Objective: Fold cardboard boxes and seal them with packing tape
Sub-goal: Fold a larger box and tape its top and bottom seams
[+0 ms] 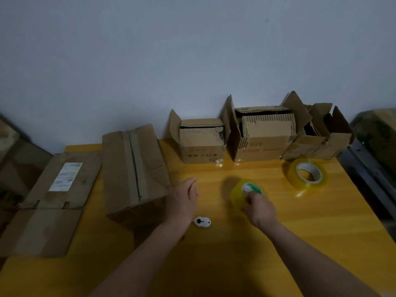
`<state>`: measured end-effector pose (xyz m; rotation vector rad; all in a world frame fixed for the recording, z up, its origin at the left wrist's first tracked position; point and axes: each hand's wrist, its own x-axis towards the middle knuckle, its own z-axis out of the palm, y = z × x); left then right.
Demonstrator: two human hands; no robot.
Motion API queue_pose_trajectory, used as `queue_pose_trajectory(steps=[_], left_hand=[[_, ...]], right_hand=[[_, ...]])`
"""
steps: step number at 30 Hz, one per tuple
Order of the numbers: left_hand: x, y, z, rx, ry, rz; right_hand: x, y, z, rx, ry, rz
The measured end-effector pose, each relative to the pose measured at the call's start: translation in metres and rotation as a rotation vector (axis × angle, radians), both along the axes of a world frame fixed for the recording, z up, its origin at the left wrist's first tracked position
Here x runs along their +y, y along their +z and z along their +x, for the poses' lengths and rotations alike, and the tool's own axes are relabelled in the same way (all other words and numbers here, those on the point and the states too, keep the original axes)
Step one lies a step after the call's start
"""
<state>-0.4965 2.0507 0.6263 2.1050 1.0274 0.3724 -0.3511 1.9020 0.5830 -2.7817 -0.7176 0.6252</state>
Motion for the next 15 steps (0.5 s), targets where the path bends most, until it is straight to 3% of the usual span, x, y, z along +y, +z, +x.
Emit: queue_pose_trajectory(steps=[7, 11, 15], left_hand=[[0.039, -0.004, -0.061, -0.140, 0.254, 0.447], [0.066, -0.018, -0.095, 0.113, 0.247, 0.492], [0.078, -0.029, -0.115, 0.321, 0.136, 0.455]], right_hand=[[0.010, -0.037, 0.001, 0.069, 0.010, 0.000], [0.044, -0.029, -0.010, 0.023, 0.070, 0.189], [0.093, 0.016, -0.050, -0.078, 0.415, 0.456]])
